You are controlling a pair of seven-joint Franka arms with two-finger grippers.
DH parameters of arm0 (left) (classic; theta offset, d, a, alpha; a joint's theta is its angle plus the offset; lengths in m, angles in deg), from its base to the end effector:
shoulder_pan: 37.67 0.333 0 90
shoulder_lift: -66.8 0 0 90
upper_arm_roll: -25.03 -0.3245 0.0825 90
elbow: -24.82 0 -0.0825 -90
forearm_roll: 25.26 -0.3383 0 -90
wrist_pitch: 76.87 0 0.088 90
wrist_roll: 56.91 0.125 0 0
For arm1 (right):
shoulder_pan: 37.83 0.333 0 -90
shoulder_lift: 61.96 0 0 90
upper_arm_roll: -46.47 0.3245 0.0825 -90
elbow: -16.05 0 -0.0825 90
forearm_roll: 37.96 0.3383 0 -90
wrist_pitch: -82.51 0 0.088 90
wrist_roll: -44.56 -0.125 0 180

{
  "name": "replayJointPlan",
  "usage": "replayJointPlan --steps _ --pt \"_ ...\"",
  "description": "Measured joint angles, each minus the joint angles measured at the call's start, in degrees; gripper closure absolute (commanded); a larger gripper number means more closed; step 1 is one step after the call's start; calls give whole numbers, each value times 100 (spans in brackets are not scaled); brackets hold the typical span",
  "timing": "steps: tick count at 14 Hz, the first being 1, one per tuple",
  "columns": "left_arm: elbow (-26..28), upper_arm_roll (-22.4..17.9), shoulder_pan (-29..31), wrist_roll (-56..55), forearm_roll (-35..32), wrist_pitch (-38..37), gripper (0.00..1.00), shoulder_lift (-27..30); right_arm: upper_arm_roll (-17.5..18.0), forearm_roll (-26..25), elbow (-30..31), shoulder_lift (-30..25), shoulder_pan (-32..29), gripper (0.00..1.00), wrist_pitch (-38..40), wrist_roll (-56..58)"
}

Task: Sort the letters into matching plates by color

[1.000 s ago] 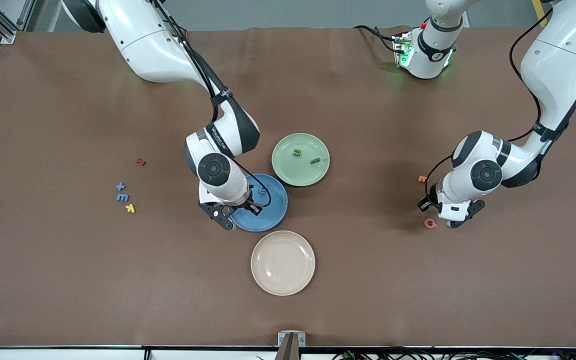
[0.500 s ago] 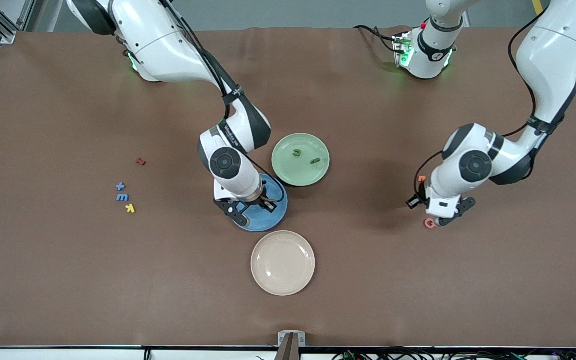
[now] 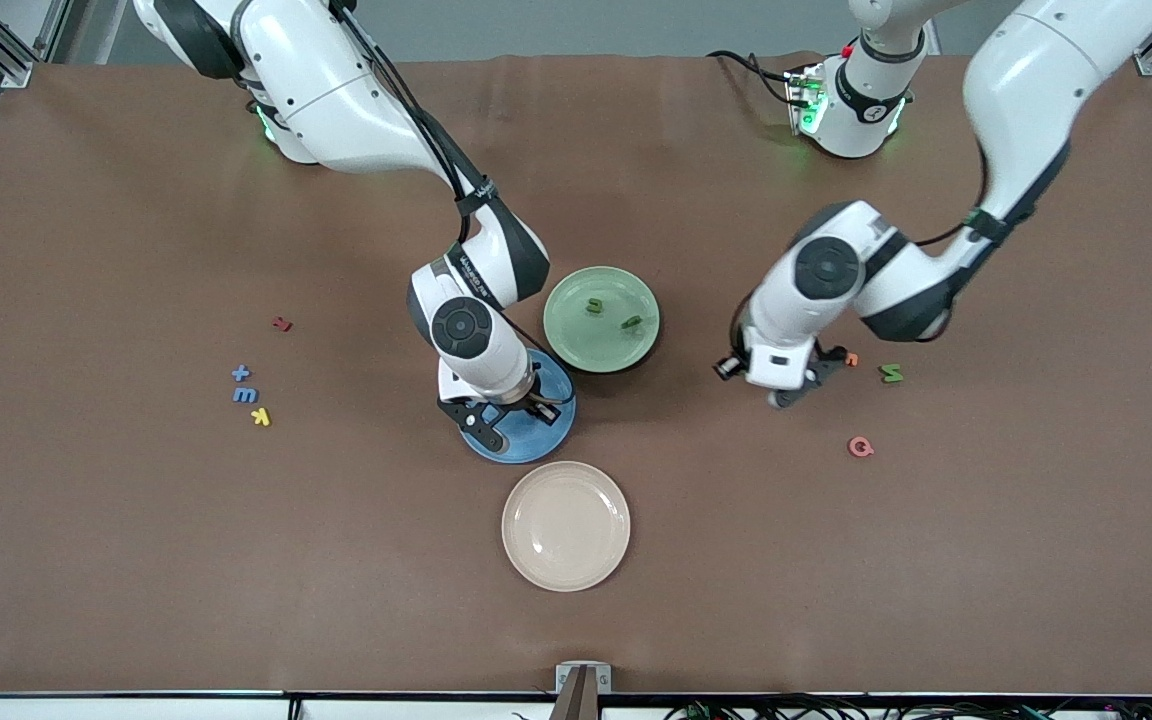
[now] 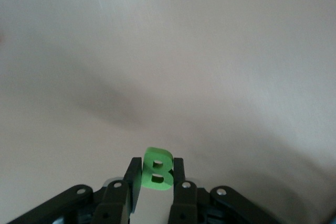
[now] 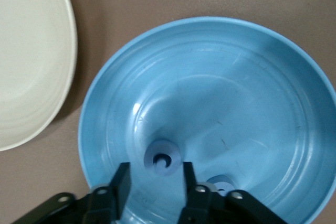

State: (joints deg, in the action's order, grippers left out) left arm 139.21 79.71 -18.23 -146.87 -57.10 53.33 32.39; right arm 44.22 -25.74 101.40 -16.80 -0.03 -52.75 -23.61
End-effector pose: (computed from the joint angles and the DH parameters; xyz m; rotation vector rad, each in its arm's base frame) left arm 0.4928 -0.2858 0.2846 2.9444 1.0058 -0.0942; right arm 0.5613 0.4141 0.2296 -2.8123 1.0297 0.0742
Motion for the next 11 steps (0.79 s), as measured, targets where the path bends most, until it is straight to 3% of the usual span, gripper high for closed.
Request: replayJointPlan --steps 3,6,9,11 --pt "-44 4 -602 -874 0 2 100 -2 -40 -16 -135 -33 -1 0 313 52" --pt "-195 -7 -1157 -1601 0 18 99 -78 -189 -81 -285 -392 -110 0 1390 773" --pt "-377 -75 -1581 -2051 0 195 96 -271 -276 -108 -300 -1077 -722 0 2743 2112" --pt "-425 -308 -1835 -2091 0 419 92 -394 -299 -128 -79 -1584 -1327 0 3211 3318"
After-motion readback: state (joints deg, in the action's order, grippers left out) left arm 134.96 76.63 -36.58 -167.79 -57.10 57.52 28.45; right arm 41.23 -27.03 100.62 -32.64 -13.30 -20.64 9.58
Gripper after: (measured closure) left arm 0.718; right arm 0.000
